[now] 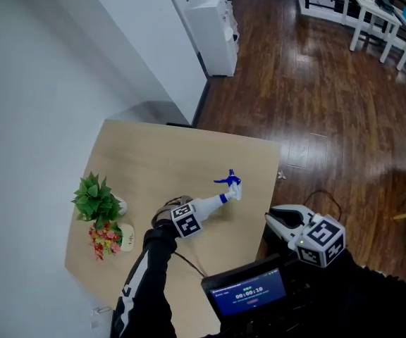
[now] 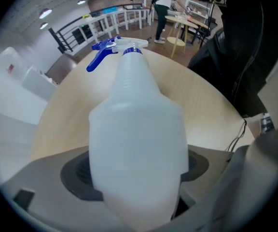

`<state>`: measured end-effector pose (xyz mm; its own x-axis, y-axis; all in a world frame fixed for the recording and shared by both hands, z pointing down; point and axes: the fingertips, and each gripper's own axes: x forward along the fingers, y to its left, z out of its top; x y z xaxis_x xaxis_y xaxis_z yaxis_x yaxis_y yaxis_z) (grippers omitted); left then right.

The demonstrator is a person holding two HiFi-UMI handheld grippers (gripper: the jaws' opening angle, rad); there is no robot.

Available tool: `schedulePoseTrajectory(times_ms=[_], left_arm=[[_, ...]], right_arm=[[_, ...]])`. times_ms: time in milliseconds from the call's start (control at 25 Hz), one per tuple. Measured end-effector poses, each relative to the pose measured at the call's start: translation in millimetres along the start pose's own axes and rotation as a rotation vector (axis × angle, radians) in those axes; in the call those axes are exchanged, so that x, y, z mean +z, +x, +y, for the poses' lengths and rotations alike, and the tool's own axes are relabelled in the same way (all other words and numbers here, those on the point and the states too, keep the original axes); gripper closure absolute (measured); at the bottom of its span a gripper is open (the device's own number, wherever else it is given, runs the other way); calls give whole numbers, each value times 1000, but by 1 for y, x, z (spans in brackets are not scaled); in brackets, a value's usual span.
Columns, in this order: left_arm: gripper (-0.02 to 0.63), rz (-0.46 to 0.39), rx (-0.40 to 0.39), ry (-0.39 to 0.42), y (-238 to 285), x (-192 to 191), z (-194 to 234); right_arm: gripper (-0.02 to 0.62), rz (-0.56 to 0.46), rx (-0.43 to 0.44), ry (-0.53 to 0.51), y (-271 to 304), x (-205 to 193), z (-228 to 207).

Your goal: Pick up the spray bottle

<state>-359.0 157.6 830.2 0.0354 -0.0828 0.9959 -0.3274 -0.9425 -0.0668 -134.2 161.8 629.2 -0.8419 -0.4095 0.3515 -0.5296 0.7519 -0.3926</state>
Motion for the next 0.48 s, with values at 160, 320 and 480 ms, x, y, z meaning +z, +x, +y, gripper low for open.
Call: schedulePoseTrajectory(times_ms=[160, 320, 480], left_arm=[[178, -149, 99, -151, -55, 2, 1], [178, -363, 273, -402, -127, -12, 5], [179, -639, 498, -691, -197, -36, -16]], right_arm=[[560, -12, 35, -14, 2, 15, 16], [560, -22, 107, -74, 20, 35, 35], [560, -44, 176, -106, 37, 51, 54]])
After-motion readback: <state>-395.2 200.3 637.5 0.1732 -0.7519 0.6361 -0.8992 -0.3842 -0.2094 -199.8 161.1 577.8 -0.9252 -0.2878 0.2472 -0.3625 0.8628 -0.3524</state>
